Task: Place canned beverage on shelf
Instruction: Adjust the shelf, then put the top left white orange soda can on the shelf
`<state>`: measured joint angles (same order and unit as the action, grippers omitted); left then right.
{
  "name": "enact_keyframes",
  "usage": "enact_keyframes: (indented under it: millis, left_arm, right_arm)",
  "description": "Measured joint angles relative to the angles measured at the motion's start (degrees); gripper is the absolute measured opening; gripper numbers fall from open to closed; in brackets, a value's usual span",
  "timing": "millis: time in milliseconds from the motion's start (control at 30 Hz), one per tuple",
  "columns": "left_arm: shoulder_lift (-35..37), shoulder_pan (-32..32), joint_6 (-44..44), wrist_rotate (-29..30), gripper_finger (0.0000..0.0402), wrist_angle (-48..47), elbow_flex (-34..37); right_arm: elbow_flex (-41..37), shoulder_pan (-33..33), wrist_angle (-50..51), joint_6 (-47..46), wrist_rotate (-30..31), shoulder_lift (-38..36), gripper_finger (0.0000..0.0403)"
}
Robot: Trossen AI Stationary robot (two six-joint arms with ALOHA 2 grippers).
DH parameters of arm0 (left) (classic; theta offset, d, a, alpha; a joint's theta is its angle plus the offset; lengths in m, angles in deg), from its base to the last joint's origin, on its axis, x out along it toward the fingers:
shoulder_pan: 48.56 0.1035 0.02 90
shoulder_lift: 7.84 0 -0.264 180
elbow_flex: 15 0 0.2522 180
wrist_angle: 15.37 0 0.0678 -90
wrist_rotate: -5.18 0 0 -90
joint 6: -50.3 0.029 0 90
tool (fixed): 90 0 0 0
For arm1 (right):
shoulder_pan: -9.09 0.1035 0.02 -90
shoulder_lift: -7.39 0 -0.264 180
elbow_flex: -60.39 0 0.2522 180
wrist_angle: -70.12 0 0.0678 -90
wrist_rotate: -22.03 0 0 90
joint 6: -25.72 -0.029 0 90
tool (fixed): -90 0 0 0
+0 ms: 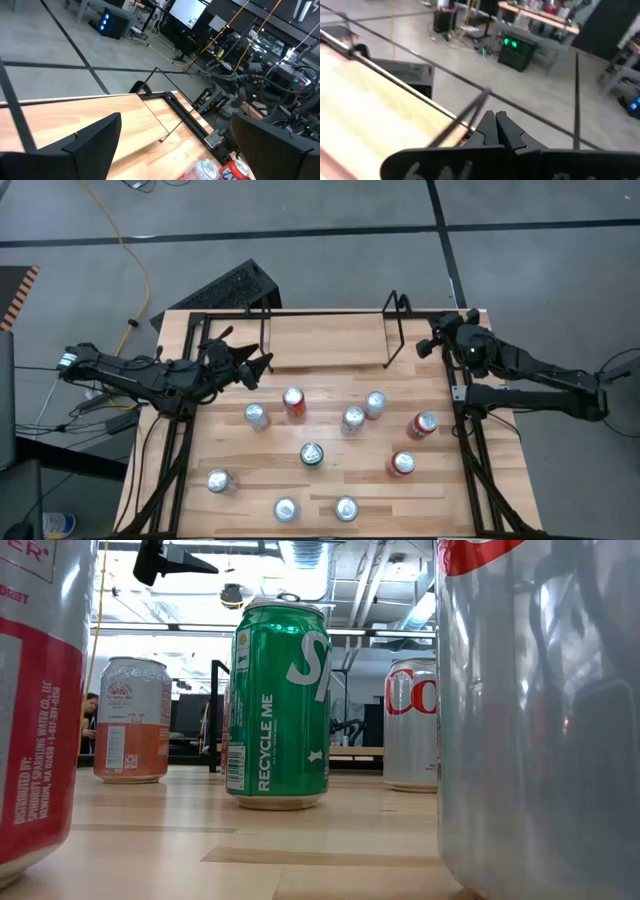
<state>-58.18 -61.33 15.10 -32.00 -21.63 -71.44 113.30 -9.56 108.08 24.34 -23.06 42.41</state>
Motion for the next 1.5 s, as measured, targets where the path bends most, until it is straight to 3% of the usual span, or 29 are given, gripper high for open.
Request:
enact_keyframes:
  millis: [100,233,367,600,967,1133,1367,1500]
  left_arm:
    - [-1.37,0.0,-0.02,0.0,0.0362,1.66,0.0]
    - [-2.46,0.02,0.03,0.61,0.0362,2.45,0.0]
    - [-2.91,0.43,-0.47,4.24,0.0362,2.71,0.0]
    - [-2.91,2.6,-1.18,4.87,0.0362,2.67,0.0]
    - [-2.91,5.92,0.17,4.68,0.0362,2.54,0.0]
    - [-2.91,7.53,1.79,-0.15,0.0362,2.53,0.0]
    - [-2.91,10.97,4.31,-5.37,0.0362,2.5,0.0]
    - [-2.91,13.39,1.04,-7.73,0.0362,2.57,0.0]
  right_arm:
    - [0.31,-2.79,1.48,0.72,-0.64,0.59,0.0]
    - [1.48,-7.74,6.79,0.48,-5.97,1.62,0.0]
    - [1.44,-14.79,8.63,0.43,-8.21,5.14,0.0]
    - [1.42,-24.4,3.52,0.9,-24.31,14.21,0.0]
    - [1.4,-24.45,-3.66,-0.36,-30.29,22.32,0.0]
    - [1.57,-23.03,-3.88,-0.78,-30.85,22.39,0.0]
    - [5.28,-22.59,-3.83,-1.63,-42.25,22.46,0.0]
    - [8.46,-22.6,-3.45,-6.39,-43.71,22.39,0.0]
